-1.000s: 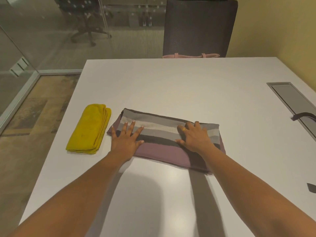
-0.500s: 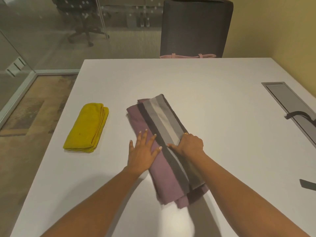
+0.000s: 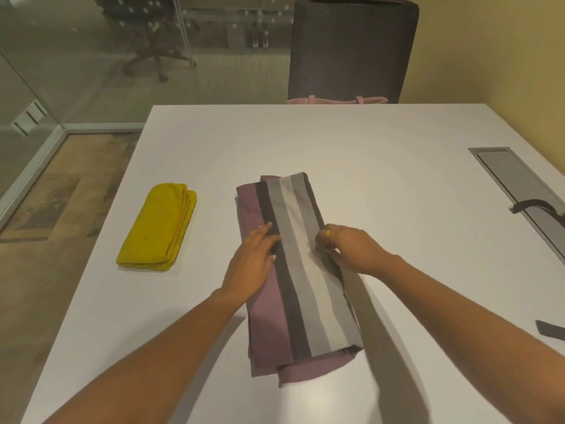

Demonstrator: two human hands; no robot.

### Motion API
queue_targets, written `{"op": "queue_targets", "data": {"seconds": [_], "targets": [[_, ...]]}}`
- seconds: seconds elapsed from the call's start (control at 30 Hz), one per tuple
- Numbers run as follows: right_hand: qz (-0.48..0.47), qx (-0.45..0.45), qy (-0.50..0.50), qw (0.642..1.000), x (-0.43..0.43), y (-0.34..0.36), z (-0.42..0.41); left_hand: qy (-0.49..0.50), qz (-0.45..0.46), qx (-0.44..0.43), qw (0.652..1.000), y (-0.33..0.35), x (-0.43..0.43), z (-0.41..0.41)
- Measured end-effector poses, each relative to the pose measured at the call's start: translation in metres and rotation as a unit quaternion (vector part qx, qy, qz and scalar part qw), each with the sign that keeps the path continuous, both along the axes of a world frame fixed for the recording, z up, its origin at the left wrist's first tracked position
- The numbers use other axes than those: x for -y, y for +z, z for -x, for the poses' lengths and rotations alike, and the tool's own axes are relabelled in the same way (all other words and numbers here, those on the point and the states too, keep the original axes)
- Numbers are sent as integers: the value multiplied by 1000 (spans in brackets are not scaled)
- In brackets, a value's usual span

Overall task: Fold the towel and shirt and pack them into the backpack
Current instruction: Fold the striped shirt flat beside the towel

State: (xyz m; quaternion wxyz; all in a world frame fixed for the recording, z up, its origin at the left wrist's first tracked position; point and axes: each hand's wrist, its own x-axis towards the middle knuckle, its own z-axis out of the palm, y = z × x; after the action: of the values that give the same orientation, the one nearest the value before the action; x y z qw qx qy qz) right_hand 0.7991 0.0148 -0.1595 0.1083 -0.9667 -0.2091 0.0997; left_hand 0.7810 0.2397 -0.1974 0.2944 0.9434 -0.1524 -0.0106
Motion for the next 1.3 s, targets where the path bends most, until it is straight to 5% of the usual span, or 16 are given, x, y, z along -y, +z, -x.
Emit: {"op": "queue_targets", "data": {"seconds": [0.17,0.53,0.67,0.87,1.03,1.13,1.3], "targets": [[57,30,232,971,13,-15,22,-159,-119,-81,977,-11,-5,10],[85,-18,253,964,33,-31,44,-171,-126,-114,971,-19,-10,12],[-8,-81,152,985,24,-28,44,-162,-72,-172,969,-4,-11,5],[-221,-108,-40,968,3,-3,26,1,189,-322,928,41,-12,-11],[-270,-102,-243,926,-21,5,-6,150,456,-380,790,56,-15,-31],[-273,-121,-329,896,-33,5,-32,168,538,-369,739,48,-22,-45],[-251,-142,-419,861,-45,0,-66,109,507,-318,794,40,-21,-50]]}}
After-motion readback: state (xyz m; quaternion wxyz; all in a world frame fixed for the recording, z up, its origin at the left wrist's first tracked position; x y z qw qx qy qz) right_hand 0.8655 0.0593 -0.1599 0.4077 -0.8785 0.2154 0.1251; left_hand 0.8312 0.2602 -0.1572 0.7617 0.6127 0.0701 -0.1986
